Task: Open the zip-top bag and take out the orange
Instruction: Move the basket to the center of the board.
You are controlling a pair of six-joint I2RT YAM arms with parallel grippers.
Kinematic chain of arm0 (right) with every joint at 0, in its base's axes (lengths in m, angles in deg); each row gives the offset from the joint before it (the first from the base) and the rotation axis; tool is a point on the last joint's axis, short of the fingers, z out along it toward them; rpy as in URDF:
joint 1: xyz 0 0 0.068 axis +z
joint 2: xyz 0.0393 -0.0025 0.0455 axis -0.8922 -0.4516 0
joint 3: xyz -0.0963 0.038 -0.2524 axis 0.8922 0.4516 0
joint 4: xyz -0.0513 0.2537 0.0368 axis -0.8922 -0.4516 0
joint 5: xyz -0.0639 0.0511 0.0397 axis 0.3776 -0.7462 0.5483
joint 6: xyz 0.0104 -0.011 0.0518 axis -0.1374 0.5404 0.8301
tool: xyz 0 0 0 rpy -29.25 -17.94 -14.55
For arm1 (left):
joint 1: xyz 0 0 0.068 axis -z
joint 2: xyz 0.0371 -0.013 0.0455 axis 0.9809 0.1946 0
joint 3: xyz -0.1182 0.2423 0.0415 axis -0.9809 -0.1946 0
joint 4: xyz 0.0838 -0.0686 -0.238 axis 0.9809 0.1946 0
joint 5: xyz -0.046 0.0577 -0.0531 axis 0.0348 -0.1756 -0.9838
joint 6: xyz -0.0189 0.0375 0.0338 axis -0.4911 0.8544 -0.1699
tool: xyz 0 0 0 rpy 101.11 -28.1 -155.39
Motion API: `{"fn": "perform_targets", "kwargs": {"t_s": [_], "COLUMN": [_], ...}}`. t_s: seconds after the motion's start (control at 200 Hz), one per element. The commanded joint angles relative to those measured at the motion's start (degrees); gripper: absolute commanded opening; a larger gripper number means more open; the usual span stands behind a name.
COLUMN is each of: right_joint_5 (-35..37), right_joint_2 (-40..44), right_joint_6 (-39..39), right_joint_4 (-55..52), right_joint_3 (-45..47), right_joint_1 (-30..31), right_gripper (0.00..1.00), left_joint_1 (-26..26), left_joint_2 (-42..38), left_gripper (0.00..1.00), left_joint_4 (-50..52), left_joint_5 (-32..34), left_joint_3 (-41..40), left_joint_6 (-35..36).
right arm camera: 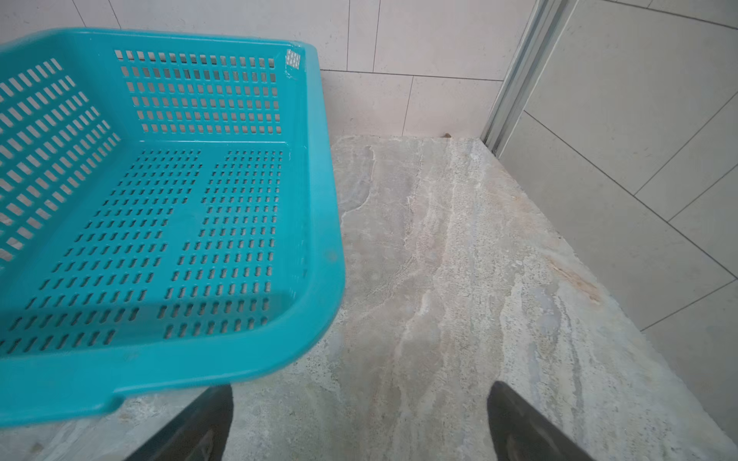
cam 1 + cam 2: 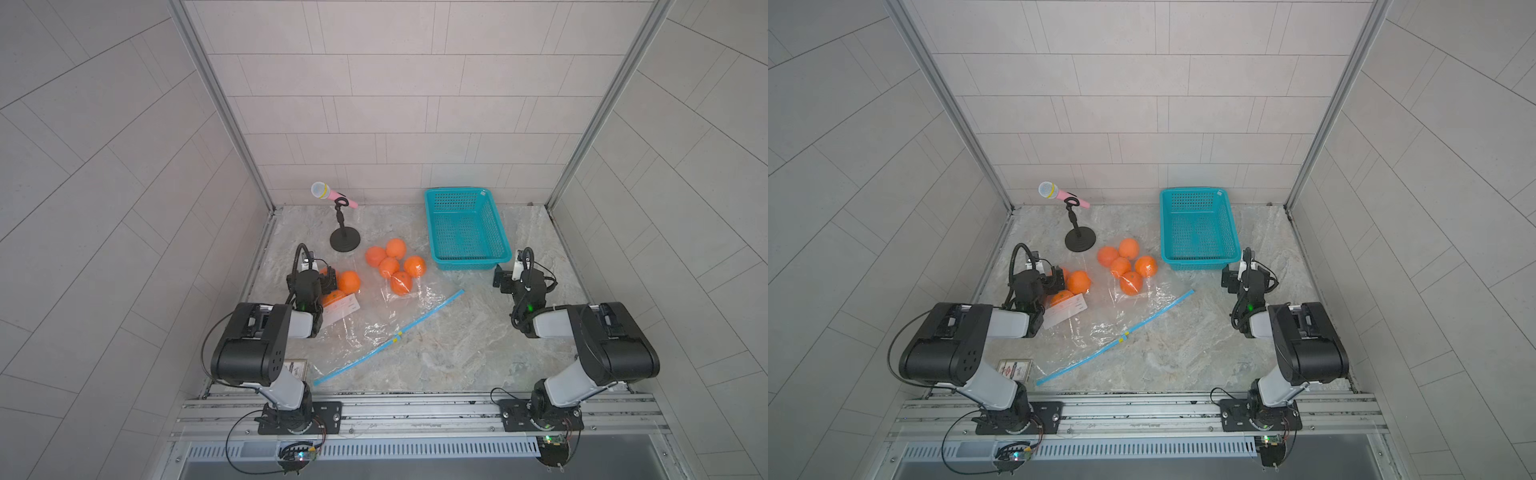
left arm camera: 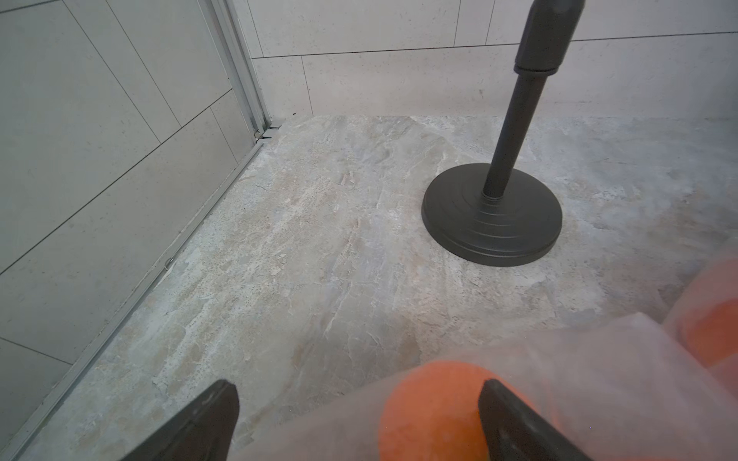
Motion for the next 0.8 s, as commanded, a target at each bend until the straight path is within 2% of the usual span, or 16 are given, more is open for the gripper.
{"fn": "perform_targets", "kwargs": {"t_s": [0.0,0.795], "right_joint_5": [0.21,0.15], "right_joint_2": [-0.42,-0.34], "right_joint_6": [-0.09,-0.15], "right_joint_4": [-0.07,-0.11], "right_joint_3": [0.46,0.45], "right_joint_1": [0.08,0.19], "right_gripper": [1.0,1.0], "left_joint_1": [-0.24,-0.2], "left_joint_2": [-0.71,-0.74], "left_gripper": [1.0,1.0], "left_joint_4": [-0.47,-0.22], "left_joint_5": [-1.96,-1.97], "left_joint_3": [-0.15,-0.15], "left_joint_6": [0.66,0.67]}}
